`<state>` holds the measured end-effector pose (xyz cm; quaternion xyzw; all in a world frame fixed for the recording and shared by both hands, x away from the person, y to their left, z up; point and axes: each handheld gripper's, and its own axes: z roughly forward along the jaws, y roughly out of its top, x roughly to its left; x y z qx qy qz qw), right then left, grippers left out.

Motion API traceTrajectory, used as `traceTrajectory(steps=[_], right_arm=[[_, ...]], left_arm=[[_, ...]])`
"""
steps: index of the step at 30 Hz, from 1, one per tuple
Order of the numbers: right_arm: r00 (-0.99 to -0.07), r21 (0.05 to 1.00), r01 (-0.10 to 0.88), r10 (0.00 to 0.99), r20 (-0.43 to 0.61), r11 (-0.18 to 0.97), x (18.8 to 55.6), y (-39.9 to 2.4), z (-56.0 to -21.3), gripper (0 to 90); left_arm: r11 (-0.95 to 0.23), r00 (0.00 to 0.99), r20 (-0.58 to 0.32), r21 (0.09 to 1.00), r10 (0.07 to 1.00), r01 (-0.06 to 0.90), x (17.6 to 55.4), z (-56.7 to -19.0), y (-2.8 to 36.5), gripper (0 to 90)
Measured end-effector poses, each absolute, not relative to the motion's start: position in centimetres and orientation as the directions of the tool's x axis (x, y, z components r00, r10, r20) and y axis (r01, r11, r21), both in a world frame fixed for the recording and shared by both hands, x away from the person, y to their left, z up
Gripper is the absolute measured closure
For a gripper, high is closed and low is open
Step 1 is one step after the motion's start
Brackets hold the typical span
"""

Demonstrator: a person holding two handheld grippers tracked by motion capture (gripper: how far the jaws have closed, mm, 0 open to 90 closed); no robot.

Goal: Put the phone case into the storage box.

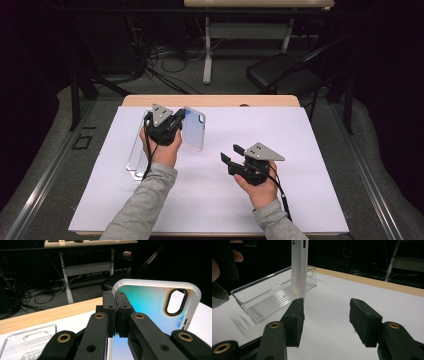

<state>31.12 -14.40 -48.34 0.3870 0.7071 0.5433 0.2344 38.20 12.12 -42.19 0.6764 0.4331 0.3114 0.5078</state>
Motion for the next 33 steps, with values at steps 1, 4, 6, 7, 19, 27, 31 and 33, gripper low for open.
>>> traceTrajectory(steps=[1, 4, 6, 7, 19, 27, 31, 33], right_arm=[[-0.590, 0.950, 0.294, 0.802, 0.091, 0.108, 31.1, -14.4, -48.3, 44.4], [-0.590, 0.948, 0.299, 0.802, 0.093, 0.109, 31.1, -14.4, -48.2, 42.2], [-0.589, 0.946, 0.305, 0.802, 0.097, 0.109, 31.0, -14.3, -48.1, 41.3], [-0.591, 0.945, 0.308, 0.801, 0.100, 0.109, 31.0, -14.3, -48.1, 41.1], [-0.578, 0.937, 0.320, 0.812, 0.077, 0.138, 31.2, -14.3, -48.0, 29.7], [-0.577, 0.936, 0.326, 0.813, 0.085, 0.133, 31.3, -14.2, -48.0, 27.3], [-0.573, 0.936, 0.327, 0.815, 0.086, 0.131, 31.2, -14.3, -47.9, 26.5], [-0.569, 0.936, 0.328, 0.817, 0.087, 0.129, 31.2, -14.3, -47.9, 26.2]], left_arm=[[-0.103, 0.427, -0.022, 0.958, 0.904, 0.269, 38.3, -42.1, 12.2, 88.5], [-0.101, 0.423, -0.024, 0.958, 0.906, 0.268, 38.5, -41.8, 12.6, 88.5], [-0.106, 0.420, -0.017, 0.958, 0.907, 0.268, 38.6, -41.5, 12.9, 88.5], [-0.107, 0.418, -0.015, 0.958, 0.909, 0.267, 38.7, -41.3, 13.0, 88.5], [-0.050, 0.385, -0.063, 0.960, 0.921, 0.277, 40.1, -39.5, 15.4, 88.4], [-0.043, 0.360, -0.061, 0.961, 0.931, 0.273, 40.9, -38.3, 16.8, 88.4], [-0.040, 0.350, -0.060, 0.962, 0.935, 0.271, 41.2, -37.7, 17.5, 88.4], [-0.037, 0.342, -0.059, 0.963, 0.938, 0.267, 41.4, -37.5, 17.8, 88.5]])
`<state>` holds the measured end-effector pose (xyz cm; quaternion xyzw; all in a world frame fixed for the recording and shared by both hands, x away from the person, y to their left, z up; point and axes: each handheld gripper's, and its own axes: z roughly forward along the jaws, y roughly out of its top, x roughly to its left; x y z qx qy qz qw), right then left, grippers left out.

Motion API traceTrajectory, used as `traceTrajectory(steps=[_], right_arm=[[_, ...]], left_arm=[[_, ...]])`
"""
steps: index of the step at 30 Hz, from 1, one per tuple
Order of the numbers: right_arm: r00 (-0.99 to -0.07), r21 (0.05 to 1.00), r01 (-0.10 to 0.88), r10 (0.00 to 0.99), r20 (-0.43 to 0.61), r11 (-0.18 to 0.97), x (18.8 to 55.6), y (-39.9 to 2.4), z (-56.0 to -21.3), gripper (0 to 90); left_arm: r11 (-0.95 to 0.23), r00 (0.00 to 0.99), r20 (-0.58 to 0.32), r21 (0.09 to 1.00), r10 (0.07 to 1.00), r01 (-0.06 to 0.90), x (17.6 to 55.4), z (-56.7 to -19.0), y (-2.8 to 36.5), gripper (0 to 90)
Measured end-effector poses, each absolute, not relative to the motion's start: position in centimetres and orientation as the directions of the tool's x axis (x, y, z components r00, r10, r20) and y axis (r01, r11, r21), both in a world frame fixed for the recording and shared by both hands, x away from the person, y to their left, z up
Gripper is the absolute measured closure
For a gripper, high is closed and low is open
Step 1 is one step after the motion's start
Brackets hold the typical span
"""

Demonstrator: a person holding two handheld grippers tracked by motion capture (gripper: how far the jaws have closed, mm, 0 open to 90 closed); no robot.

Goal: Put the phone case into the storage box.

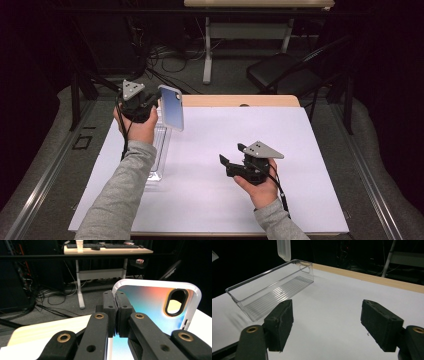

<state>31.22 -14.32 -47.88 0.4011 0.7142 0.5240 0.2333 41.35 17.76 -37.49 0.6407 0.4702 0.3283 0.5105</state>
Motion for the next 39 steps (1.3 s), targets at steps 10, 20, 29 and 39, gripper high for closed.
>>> traceTrajectory(steps=[10, 20, 29, 39], right_arm=[[-0.554, 0.934, 0.336, 0.828, 0.090, 0.123, 31.3, -14.3, -47.9, 23.5], [-0.554, 0.933, 0.345, 0.825, 0.110, 0.107, 31.4, -14.5, -47.8, 23.1], [-0.551, 0.929, 0.356, 0.826, 0.121, 0.101, 31.5, -14.6, -47.9, 23.1], [-0.548, 0.928, 0.358, 0.828, 0.115, 0.108, 31.6, -14.9, -48.0, 23.5]], left_arm=[[-0.038, 0.304, -0.046, 0.964, 0.952, 0.264, 42.4, -36.5, 19.3, 88.4], [-0.034, 0.257, -0.040, 0.960, 0.966, 0.276, 43.9, -36.8, 20.6, 88.4], [-0.026, 0.217, -0.038, 0.958, 0.975, 0.285, 45.3, -37.1, 21.4, 88.4], [-0.014, 0.179, -0.042, 0.954, 0.983, 0.299, 46.9, -38.0, 22.1, 88.4]])
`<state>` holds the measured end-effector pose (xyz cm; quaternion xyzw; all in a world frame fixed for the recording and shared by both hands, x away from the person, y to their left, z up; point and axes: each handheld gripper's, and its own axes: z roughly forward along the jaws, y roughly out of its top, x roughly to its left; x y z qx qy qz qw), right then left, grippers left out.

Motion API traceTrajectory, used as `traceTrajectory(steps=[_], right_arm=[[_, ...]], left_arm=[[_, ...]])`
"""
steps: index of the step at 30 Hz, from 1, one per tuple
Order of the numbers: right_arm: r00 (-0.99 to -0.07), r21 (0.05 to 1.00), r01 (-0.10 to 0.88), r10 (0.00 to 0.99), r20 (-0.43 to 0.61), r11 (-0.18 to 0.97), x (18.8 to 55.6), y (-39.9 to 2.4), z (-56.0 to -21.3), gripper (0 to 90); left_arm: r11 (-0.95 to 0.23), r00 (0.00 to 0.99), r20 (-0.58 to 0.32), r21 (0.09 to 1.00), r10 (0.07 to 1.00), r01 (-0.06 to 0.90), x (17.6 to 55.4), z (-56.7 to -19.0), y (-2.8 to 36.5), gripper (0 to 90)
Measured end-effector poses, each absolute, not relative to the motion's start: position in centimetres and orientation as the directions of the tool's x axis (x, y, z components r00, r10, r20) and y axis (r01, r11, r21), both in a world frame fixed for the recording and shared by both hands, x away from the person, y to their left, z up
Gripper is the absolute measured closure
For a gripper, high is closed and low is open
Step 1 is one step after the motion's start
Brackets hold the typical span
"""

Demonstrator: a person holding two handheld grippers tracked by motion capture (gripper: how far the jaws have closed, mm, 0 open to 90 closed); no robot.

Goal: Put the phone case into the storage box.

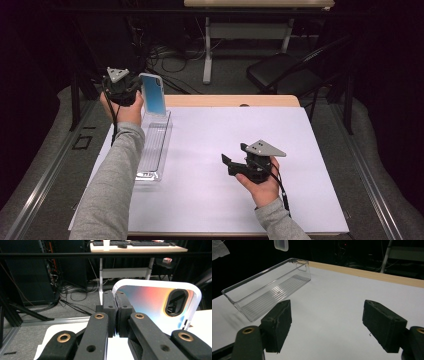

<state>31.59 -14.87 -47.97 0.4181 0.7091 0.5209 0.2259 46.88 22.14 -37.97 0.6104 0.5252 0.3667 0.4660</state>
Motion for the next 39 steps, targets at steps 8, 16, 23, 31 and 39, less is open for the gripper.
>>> traceTrajectory(steps=[8, 16, 23, 31, 39], right_arm=[[-0.541, 0.927, 0.361, 0.832, 0.121, 0.100, 31.8, -15.1, -48.0, 20.7], [-0.534, 0.925, 0.371, 0.834, 0.140, 0.082, 32.0, -15.5, -48.0, 20.6], [-0.531, 0.926, 0.367, 0.837, 0.131, 0.088, 32.0, -15.6, -48.0, 19.5], [-0.528, 0.927, 0.368, 0.838, 0.139, 0.079, 32.1, -15.7, -48.1, 19.5], [-0.528, 0.924, 0.374, 0.838, 0.138, 0.083, 32.2, -15.8, -48.2, 19.5]], left_arm=[[0.003, 0.153, -0.053, 0.951, 0.987, 0.308, 48.0, -38.9, 22.7, 88.4], [0.004, 0.133, -0.048, 0.950, 0.990, 0.312, 49.2, -40.0, 22.9, 88.4], [0.013, 0.116, -0.051, 0.952, 0.992, 0.305, 49.9, -40.9, 23.3, 88.5], [0.034, 0.100, -0.069, 0.948, 0.993, 0.315, 50.3, -42.4, 23.5, 88.4], [0.040, 0.090, -0.073, 0.946, 0.993, 0.322, 50.8, -43.9, 23.4, 88.5]])
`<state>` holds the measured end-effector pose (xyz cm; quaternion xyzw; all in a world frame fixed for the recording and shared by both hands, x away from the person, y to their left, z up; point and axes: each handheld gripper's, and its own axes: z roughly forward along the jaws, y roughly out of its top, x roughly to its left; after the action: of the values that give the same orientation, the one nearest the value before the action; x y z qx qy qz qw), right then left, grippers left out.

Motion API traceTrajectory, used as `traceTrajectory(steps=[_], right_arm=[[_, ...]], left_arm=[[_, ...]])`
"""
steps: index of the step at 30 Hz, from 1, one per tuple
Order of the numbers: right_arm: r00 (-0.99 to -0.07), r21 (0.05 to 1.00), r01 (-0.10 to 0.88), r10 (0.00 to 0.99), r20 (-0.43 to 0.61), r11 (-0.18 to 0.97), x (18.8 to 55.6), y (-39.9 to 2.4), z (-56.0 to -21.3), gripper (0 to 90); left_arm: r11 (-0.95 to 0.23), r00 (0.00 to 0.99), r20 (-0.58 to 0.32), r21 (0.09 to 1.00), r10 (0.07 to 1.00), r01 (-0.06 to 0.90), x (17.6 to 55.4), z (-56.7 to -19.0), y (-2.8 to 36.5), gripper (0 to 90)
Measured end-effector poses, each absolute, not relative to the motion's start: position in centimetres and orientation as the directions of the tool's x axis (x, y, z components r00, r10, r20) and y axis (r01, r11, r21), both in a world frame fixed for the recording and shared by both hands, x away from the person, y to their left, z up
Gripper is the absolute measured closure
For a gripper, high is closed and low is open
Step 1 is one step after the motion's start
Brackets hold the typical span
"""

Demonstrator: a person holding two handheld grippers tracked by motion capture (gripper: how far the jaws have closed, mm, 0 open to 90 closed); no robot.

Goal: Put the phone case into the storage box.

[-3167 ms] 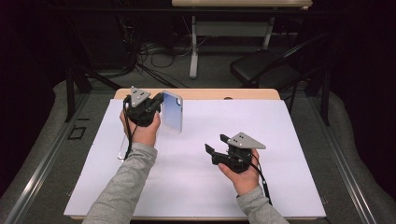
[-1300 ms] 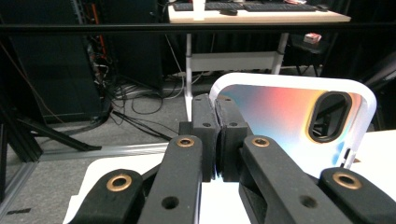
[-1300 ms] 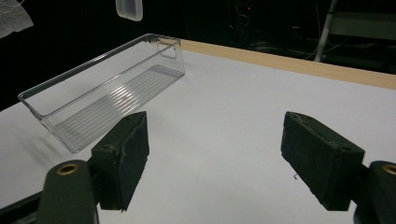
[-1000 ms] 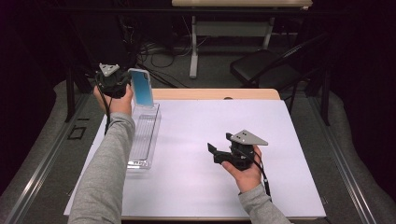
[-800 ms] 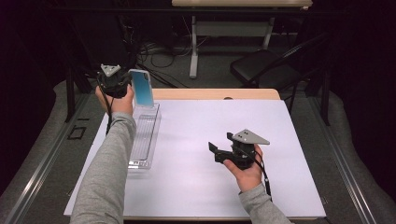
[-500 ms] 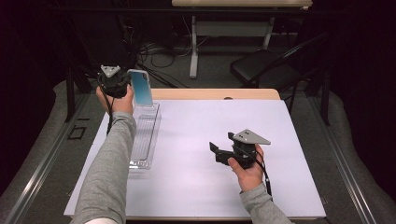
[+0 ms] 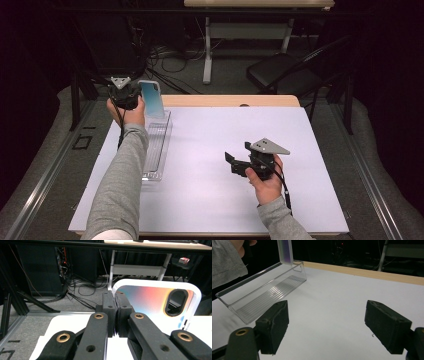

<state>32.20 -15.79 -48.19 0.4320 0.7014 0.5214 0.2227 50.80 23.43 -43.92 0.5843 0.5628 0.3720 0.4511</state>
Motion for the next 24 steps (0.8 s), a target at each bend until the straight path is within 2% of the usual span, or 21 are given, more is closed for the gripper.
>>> traceTrajectory(steps=[24], right_arm=[[-0.529, 0.918, 0.387, 0.835, 0.150, 0.081, 32.4, -15.9, -48.5, 19.5]], left_arm=[[0.060, 0.064, -0.086, 0.940, 0.994, 0.337, 52.0, -46.7, 23.1, 88.5]])
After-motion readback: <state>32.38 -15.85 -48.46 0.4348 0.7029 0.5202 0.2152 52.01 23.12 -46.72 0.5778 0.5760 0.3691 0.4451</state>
